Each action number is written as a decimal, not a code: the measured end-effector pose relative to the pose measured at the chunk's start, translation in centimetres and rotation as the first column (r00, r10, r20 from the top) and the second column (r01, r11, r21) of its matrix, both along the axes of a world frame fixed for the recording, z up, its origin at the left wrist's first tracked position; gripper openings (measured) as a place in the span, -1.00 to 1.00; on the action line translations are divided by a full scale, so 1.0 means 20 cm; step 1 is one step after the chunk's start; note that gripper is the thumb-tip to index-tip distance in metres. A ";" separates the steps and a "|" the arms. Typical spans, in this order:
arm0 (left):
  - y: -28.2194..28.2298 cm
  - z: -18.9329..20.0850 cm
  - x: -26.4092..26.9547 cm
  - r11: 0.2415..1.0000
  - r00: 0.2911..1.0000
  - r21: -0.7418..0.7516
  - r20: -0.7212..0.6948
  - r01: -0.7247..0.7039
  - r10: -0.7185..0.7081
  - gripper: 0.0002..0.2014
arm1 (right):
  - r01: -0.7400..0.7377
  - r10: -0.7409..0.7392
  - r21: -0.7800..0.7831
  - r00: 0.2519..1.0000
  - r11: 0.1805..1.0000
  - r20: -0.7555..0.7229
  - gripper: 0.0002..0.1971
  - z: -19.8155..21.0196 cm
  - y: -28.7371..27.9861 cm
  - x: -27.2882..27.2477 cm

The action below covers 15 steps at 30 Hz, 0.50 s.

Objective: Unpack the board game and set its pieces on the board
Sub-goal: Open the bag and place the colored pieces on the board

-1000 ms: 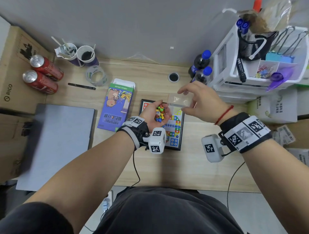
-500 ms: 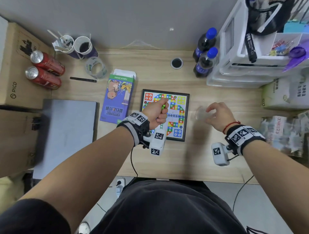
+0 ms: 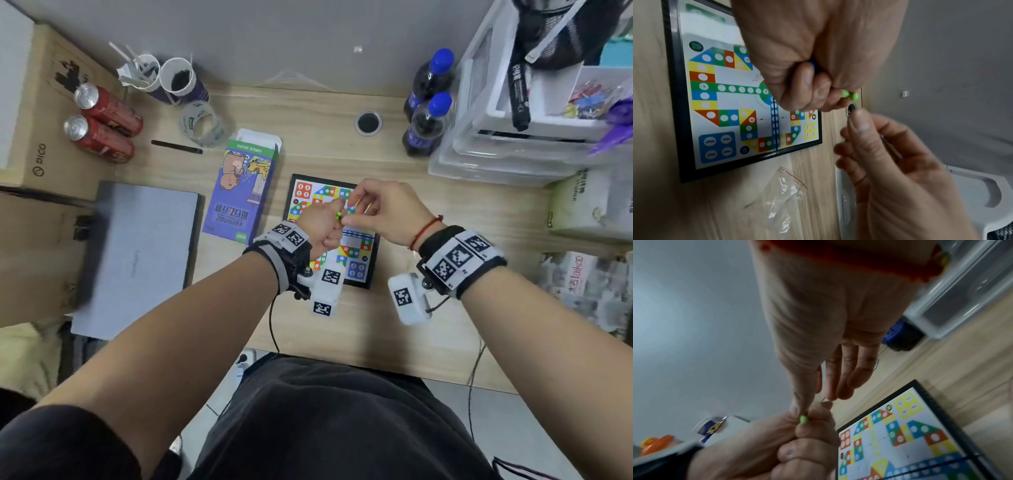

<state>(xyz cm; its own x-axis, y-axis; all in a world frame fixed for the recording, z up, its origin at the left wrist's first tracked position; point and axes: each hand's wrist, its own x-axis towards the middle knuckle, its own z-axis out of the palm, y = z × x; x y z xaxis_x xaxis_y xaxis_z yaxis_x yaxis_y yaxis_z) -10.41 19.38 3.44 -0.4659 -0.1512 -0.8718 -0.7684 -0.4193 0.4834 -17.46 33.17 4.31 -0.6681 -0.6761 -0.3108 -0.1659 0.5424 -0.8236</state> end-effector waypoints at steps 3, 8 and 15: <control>-0.02 -0.02 0.03 1.000 1.000 -0.013 0.011 0.011 -0.011 -0.72 | -0.065 0.065 -0.013 0.997 0.998 0.043 -0.83 -0.02 -0.08 0.04; -0.05 -0.07 0.06 0.992 0.994 -0.079 0.056 0.095 -0.090 -0.68 | -0.060 0.061 -0.018 0.996 0.998 0.064 -0.90 -0.08 -0.10 0.11; -0.36 -0.22 0.18 0.670 0.837 -0.501 0.335 0.548 -0.433 -0.65 | 0.168 -0.149 0.220 0.984 0.961 -0.101 -0.91 -0.24 0.04 0.07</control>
